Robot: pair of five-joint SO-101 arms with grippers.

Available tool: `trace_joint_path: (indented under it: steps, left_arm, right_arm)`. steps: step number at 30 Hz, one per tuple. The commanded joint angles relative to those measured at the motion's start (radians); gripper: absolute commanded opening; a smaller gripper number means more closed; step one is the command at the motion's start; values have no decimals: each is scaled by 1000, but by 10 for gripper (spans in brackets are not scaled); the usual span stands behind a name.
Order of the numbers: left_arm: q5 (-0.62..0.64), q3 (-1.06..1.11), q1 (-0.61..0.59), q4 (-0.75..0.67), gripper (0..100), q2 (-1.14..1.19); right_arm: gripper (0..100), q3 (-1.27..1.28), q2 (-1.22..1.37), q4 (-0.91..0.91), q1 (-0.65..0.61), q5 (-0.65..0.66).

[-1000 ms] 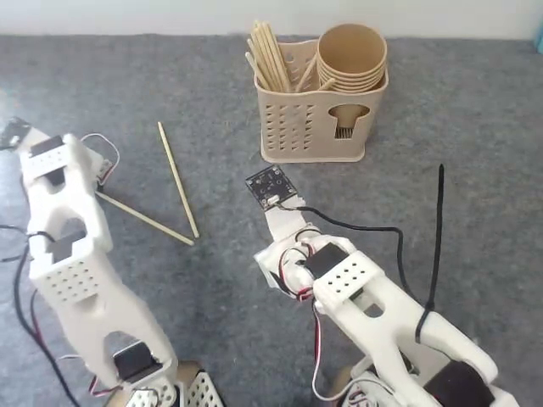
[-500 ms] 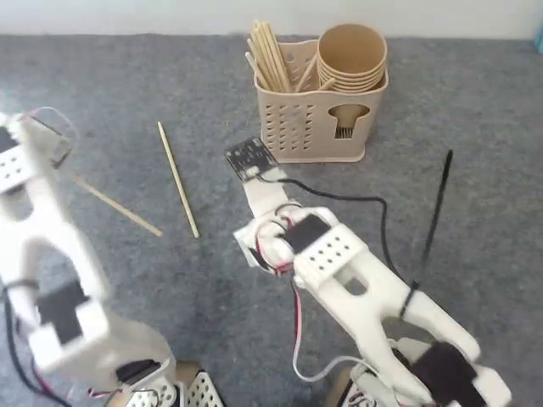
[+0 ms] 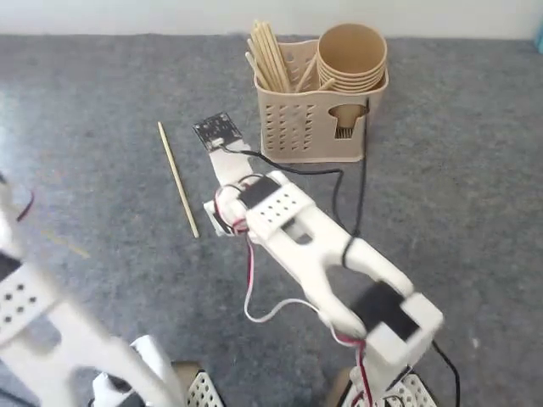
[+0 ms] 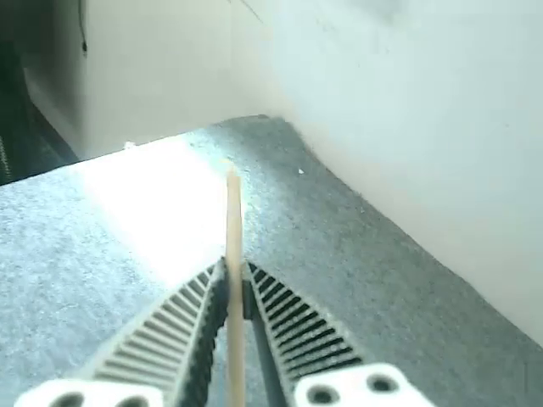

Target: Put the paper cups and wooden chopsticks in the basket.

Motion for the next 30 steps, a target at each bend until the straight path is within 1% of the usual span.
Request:
trace_joint_path:
  steps: [1,8,14,19,27,30]
  left_arm:
    - [-15,16,-69,-52,11,-63]
    - [-12,38,-245,-146,11,-61]
    - [-12,102,-364,-273,11,-61]
    - [-12,182,-381,-327,11,-61]
    - [-12,308,-381,-404,11,-61]
    - [-12,328,-381,-417,11,-61]
  right_arm:
    - [115,-169,73,-15,-8,-11]
    - [115,-470,300,-2,-58,-11]
    - [115,-730,487,36,-73,-63]
    - [115,-922,636,73,-71,-64]
    - [115,-1197,878,42,-70,-64]
    - [115,-1320,964,59,-68,-64]
